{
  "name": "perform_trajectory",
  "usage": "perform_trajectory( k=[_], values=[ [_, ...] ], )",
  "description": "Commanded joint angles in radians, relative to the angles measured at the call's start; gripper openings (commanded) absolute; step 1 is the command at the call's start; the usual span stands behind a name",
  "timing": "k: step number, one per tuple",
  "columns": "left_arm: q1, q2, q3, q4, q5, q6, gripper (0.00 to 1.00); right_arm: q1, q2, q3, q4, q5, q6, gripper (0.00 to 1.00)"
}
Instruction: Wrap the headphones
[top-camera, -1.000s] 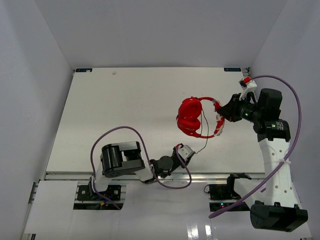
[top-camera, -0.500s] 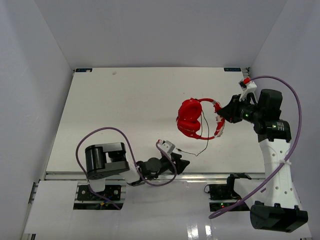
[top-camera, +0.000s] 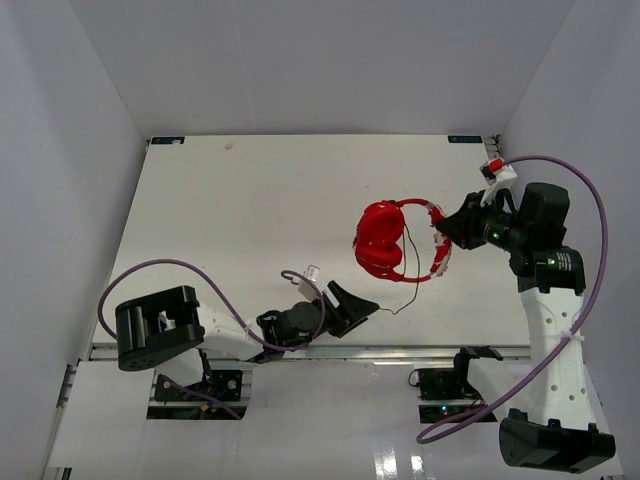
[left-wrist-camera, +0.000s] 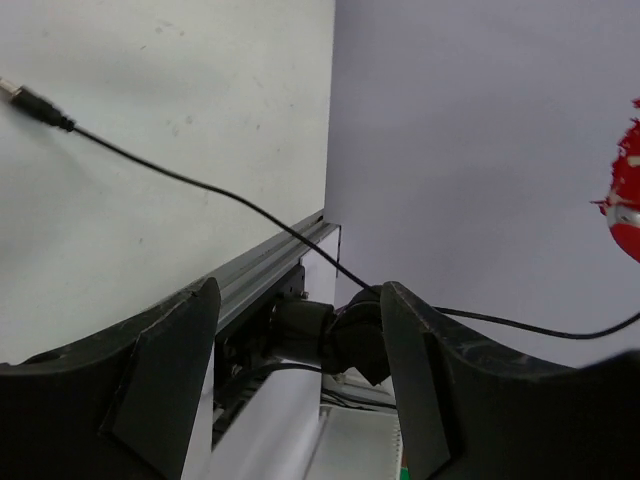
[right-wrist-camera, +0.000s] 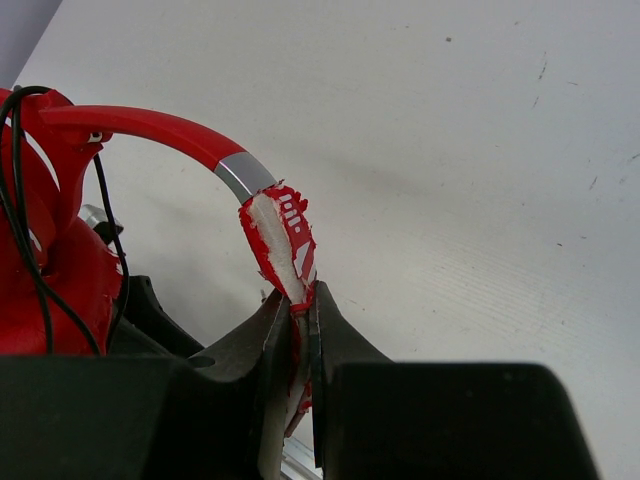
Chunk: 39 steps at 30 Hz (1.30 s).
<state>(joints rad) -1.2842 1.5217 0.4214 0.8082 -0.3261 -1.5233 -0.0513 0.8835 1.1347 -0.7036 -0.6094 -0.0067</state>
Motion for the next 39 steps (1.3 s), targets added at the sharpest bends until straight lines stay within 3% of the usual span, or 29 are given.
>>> perform_trajectory(
  k=[1, 11, 18, 27, 35, 39],
  values=[
    [0.018, 0.045, 0.078, -0.177, 0.061, -0.366, 0.77, -0.004, -0.030, 0.003, 0.052, -0.047, 0.032, 0.08],
    [0.057, 0.315, 0.249, -0.109, 0.123, -0.499, 0.74, -0.004, -0.046, -0.008, 0.039, -0.049, 0.017, 0.08],
    [0.094, 0.367, 0.265, -0.073, 0.133, -0.512, 0.53, -0.003, -0.054, -0.021, 0.039, -0.051, 0.011, 0.08],
    [0.138, 0.337, 0.213, -0.060, 0.145, -0.498, 0.16, -0.004, -0.068, -0.030, 0.037, -0.042, -0.001, 0.08],
    [0.222, 0.315, 0.188, -0.055, 0.200, -0.400, 0.05, -0.004, -0.087, -0.009, 0.003, -0.086, -0.075, 0.08],
    [0.310, 0.298, 0.202, -0.040, 0.293, -0.278, 0.02, -0.004, -0.107, -0.002, -0.043, -0.118, -0.174, 0.08]
  ],
)
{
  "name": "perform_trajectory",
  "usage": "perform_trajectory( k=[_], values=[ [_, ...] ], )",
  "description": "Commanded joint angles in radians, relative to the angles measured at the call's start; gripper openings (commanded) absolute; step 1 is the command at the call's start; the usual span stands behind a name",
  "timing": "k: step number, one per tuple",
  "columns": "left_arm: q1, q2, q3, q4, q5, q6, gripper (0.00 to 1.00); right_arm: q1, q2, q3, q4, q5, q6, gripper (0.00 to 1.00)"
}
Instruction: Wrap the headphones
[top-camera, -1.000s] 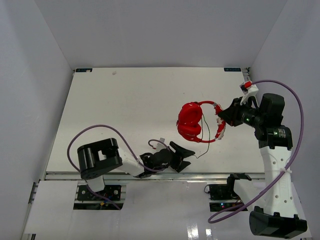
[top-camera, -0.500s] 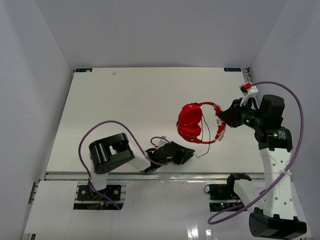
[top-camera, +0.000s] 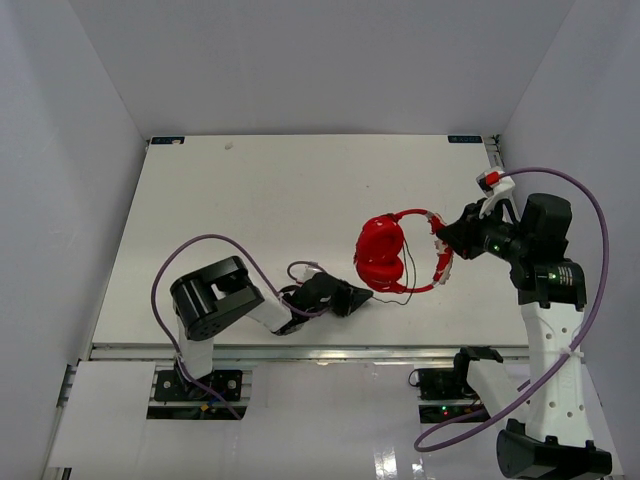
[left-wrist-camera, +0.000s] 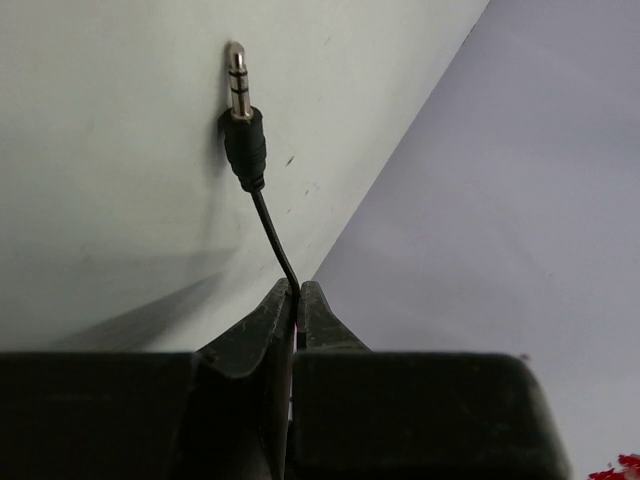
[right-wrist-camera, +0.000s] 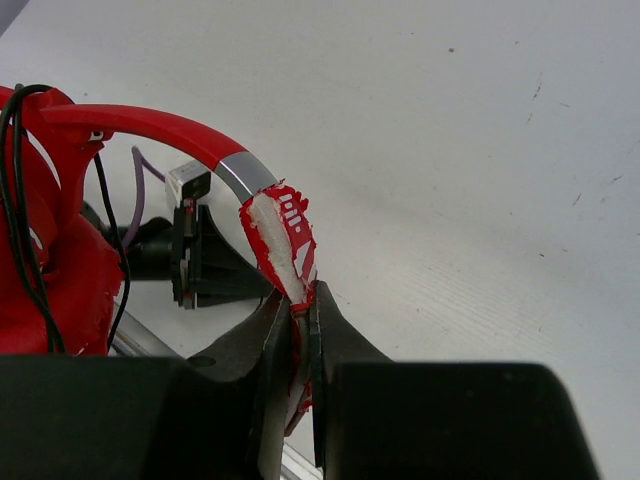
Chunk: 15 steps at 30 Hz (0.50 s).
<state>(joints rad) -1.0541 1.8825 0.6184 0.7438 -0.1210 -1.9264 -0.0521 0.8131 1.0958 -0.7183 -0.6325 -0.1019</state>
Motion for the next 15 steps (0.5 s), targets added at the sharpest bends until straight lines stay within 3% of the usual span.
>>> perform_trajectory(
  k=[1, 8, 10, 15],
  values=[
    [0.111, -0.073, 0.013, 0.020, 0.124, 0.168, 0.00, -0.003, -0.046, 0.035, -0.051, -0.102, -0.117, 0.08],
    [0.269, -0.163, 0.123, -0.136, 0.339, 0.411, 0.00, -0.003, -0.100, 0.003, -0.123, -0.145, -0.346, 0.08],
    [0.298, -0.179, 0.181, -0.246, 0.390, 0.502, 0.00, -0.002, -0.103, -0.001, -0.142, -0.181, -0.404, 0.08],
    [0.370, -0.177, 0.445, -0.521, 0.442, 0.724, 0.00, -0.003, -0.114, -0.026, -0.217, -0.202, -0.578, 0.08]
  ],
)
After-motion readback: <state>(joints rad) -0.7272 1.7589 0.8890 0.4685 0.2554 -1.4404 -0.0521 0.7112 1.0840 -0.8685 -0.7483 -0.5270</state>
